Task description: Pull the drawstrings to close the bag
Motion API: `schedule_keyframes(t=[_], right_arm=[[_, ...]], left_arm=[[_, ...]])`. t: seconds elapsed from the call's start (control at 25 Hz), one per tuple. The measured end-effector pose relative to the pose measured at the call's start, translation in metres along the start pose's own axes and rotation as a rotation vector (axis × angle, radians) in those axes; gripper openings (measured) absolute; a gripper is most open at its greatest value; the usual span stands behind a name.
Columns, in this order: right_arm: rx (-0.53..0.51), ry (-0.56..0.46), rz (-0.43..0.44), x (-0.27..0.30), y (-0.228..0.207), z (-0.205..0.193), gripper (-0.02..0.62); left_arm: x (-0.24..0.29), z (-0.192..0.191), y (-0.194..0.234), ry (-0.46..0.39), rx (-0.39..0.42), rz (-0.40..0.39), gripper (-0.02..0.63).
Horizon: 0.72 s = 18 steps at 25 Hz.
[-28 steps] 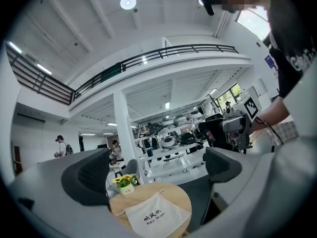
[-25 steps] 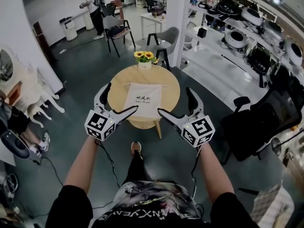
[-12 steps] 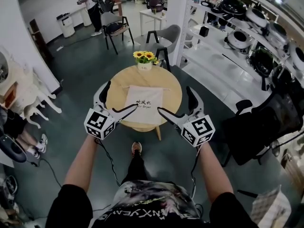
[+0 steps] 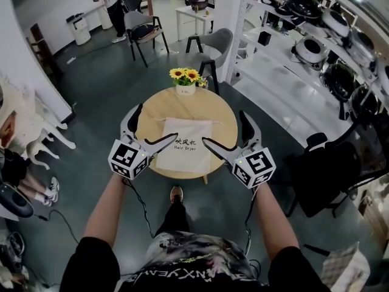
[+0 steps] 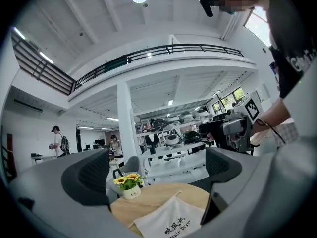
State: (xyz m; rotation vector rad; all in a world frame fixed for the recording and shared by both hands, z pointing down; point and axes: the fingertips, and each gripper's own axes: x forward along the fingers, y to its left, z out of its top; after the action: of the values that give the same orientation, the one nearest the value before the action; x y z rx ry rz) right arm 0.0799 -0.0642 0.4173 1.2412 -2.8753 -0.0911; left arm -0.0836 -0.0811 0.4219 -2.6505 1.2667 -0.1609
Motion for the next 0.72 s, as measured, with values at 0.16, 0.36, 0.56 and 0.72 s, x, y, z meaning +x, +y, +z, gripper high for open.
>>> schedule_keyframes(t=[0.16,0.36,0.56,0.72], right_arm=[[0.003,0.02,0.0,0.035,-0.013,-0.007,0.584],[0.007,0.031,-0.024,0.075,-0.035,-0.007,0.584],[0.0,0.052,-0.042,0.111,-0.056,-0.007,0.584],[0.004,0.063,-0.065,0.141,-0.073,-0.001,0.584]], left_arm=[[0.022,-0.014,0.029,0.006,-0.024,-0.012,0.586],[0.05,-0.028,0.066,0.008,-0.043,-0.029,0.586],[0.077,-0.035,0.099,0.007,-0.059,-0.056,0.586],[0.1,-0.033,0.13,0.004,-0.066,-0.074,0.586]])
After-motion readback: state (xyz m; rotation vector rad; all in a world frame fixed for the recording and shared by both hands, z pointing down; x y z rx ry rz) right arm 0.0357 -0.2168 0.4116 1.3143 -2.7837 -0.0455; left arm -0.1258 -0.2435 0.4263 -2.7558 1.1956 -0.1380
